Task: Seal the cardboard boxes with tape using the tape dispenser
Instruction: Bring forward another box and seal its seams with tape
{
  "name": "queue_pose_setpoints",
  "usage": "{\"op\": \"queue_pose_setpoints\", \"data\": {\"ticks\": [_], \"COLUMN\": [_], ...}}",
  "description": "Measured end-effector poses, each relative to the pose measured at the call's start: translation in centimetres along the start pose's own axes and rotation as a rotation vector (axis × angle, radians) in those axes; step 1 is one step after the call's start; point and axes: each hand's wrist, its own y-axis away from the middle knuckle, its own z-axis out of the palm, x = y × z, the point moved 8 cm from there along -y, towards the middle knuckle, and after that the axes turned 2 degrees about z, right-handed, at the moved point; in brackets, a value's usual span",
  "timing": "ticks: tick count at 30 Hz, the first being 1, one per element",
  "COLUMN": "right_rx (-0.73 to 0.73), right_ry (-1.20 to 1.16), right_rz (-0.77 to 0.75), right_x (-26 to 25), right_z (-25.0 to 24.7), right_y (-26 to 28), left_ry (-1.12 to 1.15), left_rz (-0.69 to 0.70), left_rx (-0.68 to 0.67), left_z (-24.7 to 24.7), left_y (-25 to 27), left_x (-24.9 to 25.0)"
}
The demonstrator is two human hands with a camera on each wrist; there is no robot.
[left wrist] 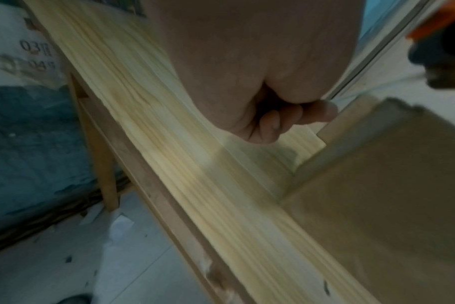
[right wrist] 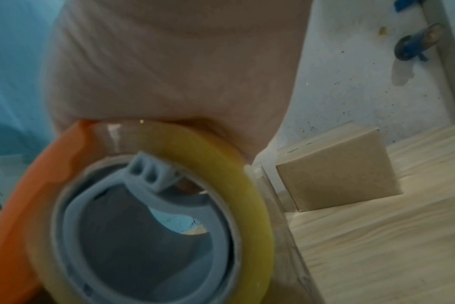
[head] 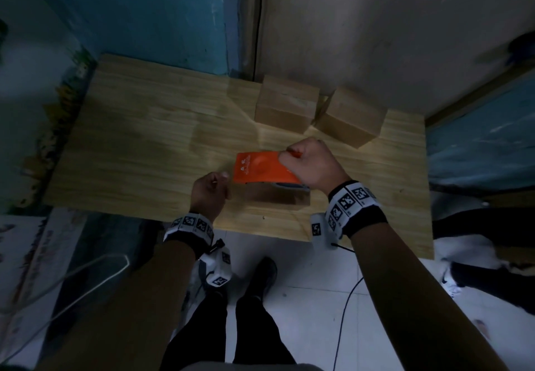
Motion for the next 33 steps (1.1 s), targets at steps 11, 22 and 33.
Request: {"op": "queue_pose_setpoints", "data": {"ticks": [11, 22, 33], "right_rx": [0.005, 0.023, 0.016], "right_ry": [-0.016, -0.026, -0.022], "right_rz": [0.001, -0.023, 0.011], "right_x": [0.2, -0.2, -0.1], "right_z": [0.2, 0.2, 0.2], "right_y": [0.1, 0.5, 0.5], "left_ry": [-0.116, 0.013, 0.217], "left_rz": [-0.085, -0.161, -0.019], "left_rx": [-0.072, 0.016, -0.001], "left_z": [3.3, 4.4, 3.5], "left_y": [0.3, 1.5, 1.9], "left_x": [0.7, 0.6, 2.8]}}
